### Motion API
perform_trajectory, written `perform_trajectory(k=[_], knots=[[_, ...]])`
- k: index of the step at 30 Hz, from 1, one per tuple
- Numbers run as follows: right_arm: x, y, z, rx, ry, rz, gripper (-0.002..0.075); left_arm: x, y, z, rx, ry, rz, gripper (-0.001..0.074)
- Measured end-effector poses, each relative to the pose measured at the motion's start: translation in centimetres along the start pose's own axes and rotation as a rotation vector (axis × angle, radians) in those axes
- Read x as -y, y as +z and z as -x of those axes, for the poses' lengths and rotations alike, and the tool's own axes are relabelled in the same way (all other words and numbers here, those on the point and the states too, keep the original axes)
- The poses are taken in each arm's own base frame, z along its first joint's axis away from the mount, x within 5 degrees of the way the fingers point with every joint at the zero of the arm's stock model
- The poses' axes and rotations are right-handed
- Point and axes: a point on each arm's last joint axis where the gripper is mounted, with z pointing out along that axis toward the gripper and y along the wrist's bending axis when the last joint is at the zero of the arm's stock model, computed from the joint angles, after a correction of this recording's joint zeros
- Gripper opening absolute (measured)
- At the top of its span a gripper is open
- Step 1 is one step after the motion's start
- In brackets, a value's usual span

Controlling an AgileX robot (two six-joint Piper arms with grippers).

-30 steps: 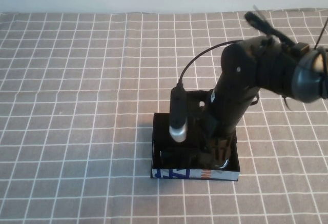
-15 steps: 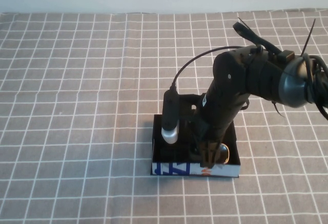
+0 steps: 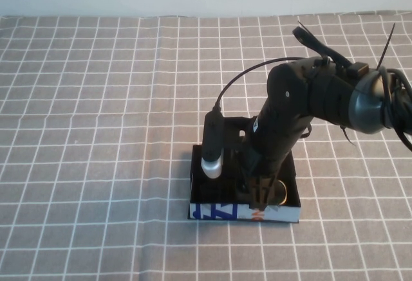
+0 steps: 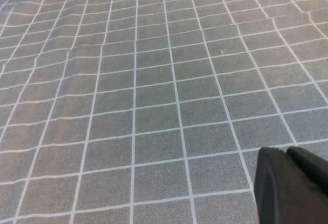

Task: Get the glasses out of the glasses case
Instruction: Pick up the glasses from the glasses case

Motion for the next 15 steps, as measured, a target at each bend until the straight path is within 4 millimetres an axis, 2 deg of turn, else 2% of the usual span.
perform_trajectory(k=[11, 15], knots=[[-0.39, -0.15, 0.06, -0.002, -0.007, 0.048, 0.0417, 0.00, 0.00, 0.00, 0.000, 0.000, 0.000, -0.0004], [-0.61, 0.50, -0.10, -0.009, 0.007, 0.081, 0.0416, 0.00, 0.00, 0.00, 0.000, 0.000, 0.000, -0.0004]])
